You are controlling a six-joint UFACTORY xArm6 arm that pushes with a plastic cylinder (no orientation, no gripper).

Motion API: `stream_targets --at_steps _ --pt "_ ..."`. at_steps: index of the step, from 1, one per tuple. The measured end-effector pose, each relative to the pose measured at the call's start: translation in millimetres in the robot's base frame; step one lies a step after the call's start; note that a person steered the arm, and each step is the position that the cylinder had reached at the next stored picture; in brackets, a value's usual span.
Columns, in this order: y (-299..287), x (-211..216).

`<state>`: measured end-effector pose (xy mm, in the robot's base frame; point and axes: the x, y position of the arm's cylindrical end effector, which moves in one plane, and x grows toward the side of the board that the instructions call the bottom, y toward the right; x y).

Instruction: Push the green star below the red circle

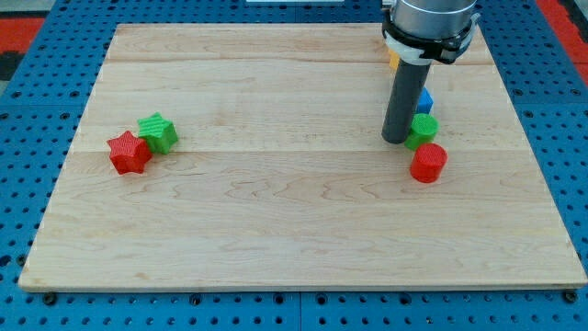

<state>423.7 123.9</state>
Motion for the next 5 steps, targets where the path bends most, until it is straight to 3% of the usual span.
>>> stream_targets --at_steps 1,3,4,5 --pt "-36.9 2.0" --pt "-160.2 92.0" --pt "-249.4 106.3" --pt "-332.2 50.7"
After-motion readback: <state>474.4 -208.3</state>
